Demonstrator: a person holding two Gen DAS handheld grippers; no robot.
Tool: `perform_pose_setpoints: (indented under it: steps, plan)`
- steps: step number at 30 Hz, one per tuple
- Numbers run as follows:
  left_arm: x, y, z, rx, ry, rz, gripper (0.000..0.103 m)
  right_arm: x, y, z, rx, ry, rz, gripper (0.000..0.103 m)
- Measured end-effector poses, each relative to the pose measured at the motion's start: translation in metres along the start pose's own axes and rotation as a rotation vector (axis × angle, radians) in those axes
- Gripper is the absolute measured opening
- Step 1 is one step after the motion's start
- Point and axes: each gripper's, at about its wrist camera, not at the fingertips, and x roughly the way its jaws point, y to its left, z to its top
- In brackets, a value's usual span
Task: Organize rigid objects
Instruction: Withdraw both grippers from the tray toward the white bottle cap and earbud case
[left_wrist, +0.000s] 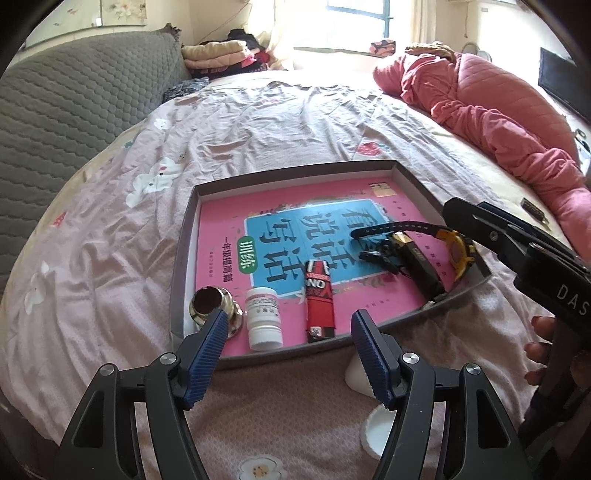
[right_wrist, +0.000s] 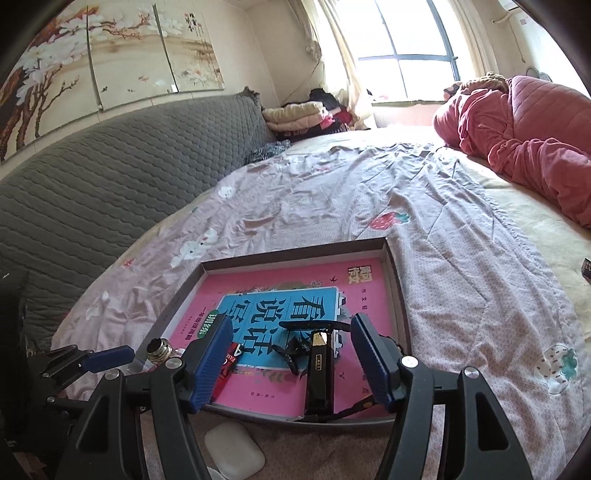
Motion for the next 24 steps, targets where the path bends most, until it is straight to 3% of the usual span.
perform_pose_setpoints:
  steps: [24]
  plan:
    - [-0.017, -0.012, -0.034, 0.026, 0.044, -0.085, 0.071, -0.022, -0.006, -0.037, 0.094, 0.071, -0.006, 0.066]
